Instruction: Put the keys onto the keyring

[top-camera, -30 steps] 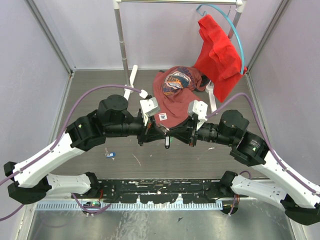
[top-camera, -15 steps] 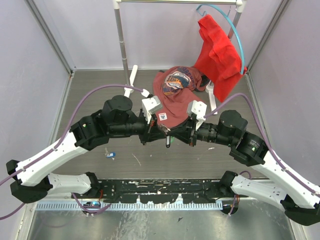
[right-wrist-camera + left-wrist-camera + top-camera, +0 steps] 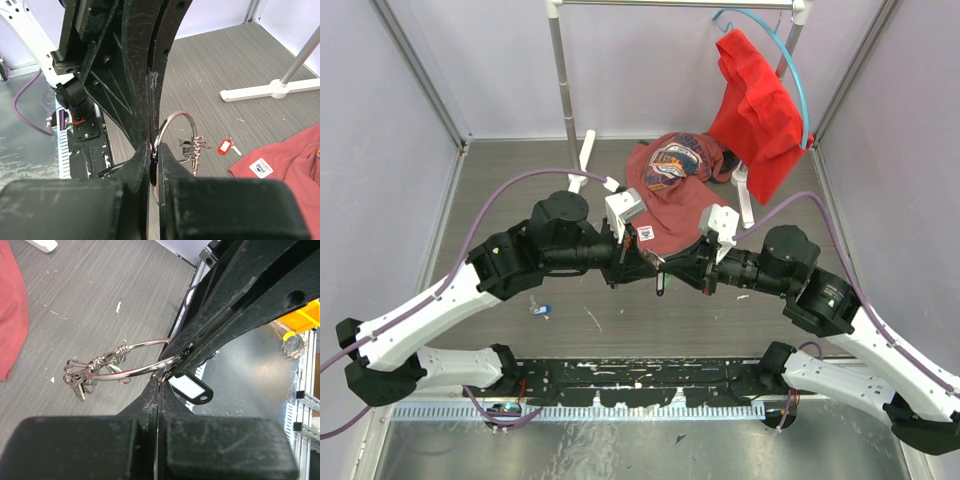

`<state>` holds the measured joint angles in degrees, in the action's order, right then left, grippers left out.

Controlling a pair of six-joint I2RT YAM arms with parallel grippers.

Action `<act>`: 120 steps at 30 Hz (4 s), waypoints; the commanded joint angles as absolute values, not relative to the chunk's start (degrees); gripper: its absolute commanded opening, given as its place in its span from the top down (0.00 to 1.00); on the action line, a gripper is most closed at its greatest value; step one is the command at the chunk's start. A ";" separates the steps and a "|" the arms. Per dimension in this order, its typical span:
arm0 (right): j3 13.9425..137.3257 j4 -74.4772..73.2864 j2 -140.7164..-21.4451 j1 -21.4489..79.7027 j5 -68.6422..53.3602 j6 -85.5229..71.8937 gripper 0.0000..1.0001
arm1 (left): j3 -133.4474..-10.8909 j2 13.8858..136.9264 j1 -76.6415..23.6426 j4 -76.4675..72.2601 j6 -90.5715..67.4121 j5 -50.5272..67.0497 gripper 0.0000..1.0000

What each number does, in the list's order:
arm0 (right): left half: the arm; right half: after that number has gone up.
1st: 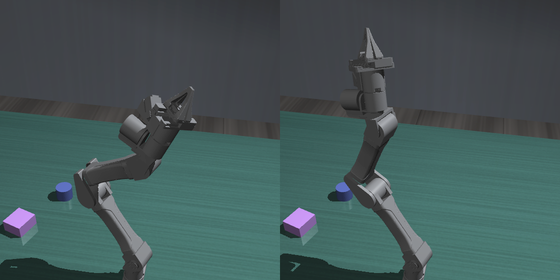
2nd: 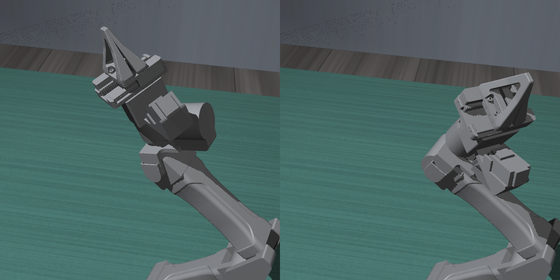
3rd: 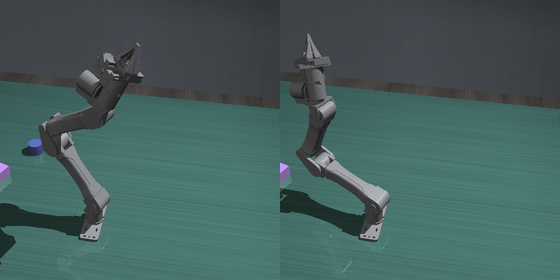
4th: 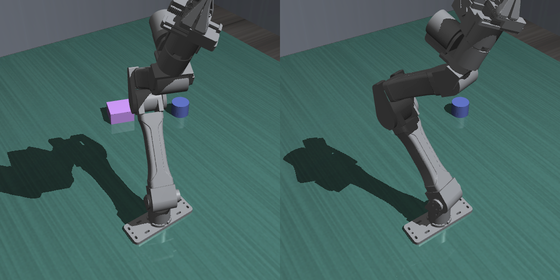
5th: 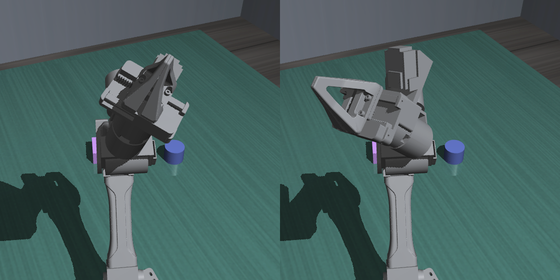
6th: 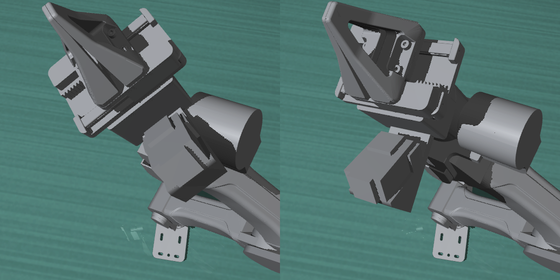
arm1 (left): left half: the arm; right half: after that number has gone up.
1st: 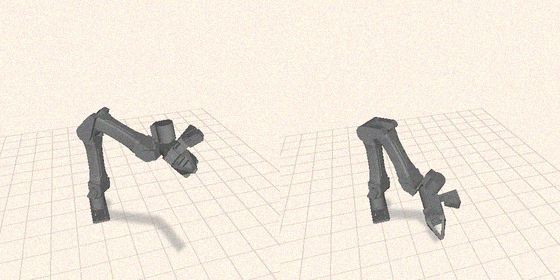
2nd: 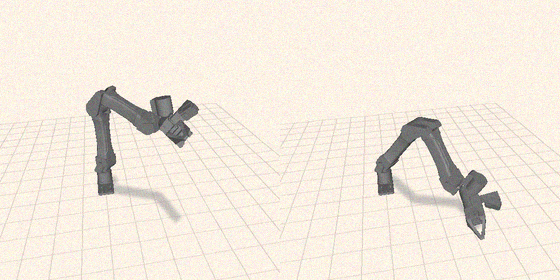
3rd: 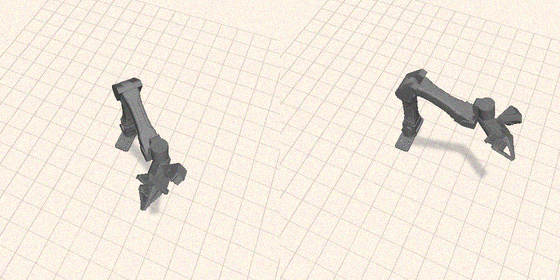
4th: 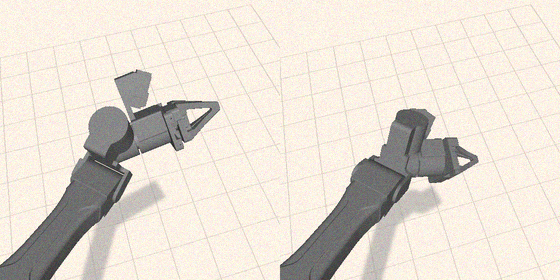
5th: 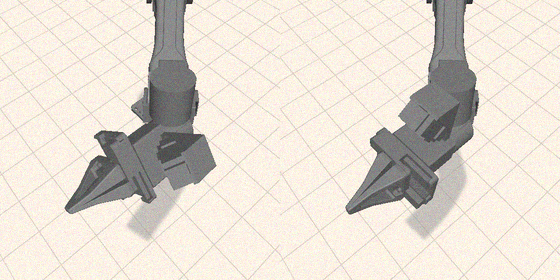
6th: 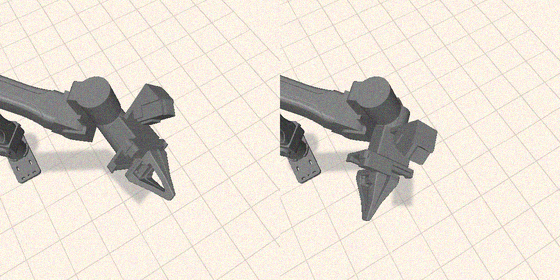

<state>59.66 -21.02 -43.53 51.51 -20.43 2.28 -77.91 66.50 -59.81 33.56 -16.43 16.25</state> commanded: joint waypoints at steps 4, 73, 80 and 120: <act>60.56 -14.06 -39.99 52.11 -21.71 1.45 1.00 | -75.38 67.63 -58.67 30.54 -20.55 14.98 1.00; 63.20 1.51 -41.97 52.11 -3.06 -40.96 1.00 | -74.96 54.76 -58.84 8.91 -2.15 19.47 0.60; 62.46 4.50 -42.55 52.10 -4.97 -42.53 1.00 | -76.22 55.57 -58.80 8.18 -2.02 21.34 0.69; 63.32 3.78 -44.05 52.12 -8.11 -39.89 0.90 | -77.05 57.69 -58.90 7.80 -2.99 19.49 1.00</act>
